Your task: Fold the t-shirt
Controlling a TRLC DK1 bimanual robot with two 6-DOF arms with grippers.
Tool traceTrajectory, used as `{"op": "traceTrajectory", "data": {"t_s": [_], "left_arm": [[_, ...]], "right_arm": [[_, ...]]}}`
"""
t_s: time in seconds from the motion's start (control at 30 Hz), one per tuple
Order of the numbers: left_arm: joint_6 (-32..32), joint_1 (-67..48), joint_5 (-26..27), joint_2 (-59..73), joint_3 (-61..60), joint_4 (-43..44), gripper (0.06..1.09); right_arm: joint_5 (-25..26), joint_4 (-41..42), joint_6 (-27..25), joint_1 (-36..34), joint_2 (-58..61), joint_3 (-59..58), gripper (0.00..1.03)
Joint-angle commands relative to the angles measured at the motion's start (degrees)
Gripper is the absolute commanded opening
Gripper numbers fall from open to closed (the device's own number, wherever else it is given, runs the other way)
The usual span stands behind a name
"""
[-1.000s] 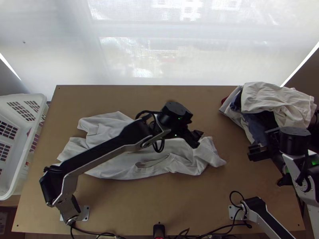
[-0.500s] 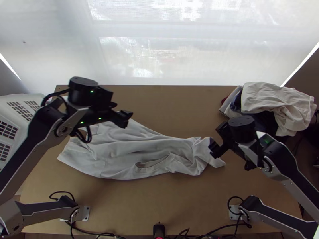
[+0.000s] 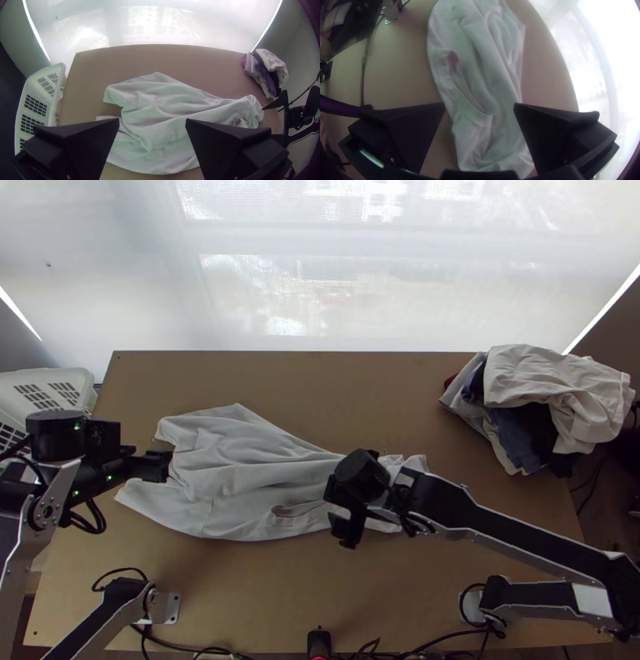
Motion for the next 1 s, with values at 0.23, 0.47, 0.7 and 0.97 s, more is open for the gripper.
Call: {"op": "traceTrajectory", "data": {"t_s": [0.23,0.47,0.7,0.97], "left_arm": [[-0.26,7.50,0.10,-8.48,-10.02,-3.04,1.02],[0.09,9.35,0.10,-8.92,-12.65,-2.69,1.02],[0.18,9.61,0.19,-9.71,-15.03,-2.25,1.02],[0.35,10.05,0.10,-11.82,-16.34,-3.13,1.02]], "right_arm": [[-9.71,6.73,3.30,7.02,23.55,10.33,0.91],[-10.42,8.93,5.14,6.05,30.14,12.71,0.87],[-10.68,10.07,6.02,6.14,33.04,14.64,0.87],[-10.68,10.07,5.67,6.14,37.09,19.30,0.87]]}}
